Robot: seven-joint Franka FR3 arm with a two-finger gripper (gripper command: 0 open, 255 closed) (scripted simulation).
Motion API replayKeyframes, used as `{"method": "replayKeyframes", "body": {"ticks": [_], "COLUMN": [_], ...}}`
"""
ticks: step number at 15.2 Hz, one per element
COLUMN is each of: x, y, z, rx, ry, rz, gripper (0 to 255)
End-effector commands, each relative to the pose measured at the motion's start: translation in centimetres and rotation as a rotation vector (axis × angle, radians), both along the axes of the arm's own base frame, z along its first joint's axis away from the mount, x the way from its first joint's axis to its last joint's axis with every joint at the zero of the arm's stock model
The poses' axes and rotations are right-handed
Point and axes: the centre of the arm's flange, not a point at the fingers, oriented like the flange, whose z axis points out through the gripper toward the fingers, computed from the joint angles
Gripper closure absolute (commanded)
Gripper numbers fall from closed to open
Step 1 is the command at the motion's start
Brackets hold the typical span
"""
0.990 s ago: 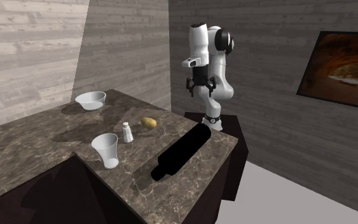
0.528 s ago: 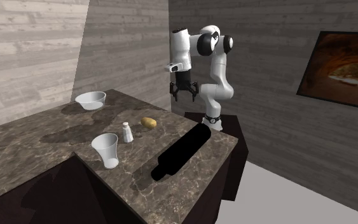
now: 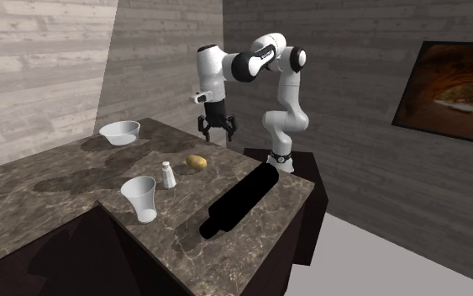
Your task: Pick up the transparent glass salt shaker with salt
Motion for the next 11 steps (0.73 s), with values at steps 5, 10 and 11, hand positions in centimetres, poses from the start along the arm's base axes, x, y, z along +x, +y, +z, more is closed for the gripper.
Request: {"method": "replayKeyframes", "body": {"ticks": [5,10,11], "x": [2.6,5.0,5.5], "y": [-7.1,-13.1,-14.3], "z": [-1.5,-2.7,-2.9], "rx": [-0.008,-0.013,-0.014], "ry": [-0.012,-0.022,-0.024], "rz": [0.023,0.04,0.044], "gripper": [0,0,0]}}
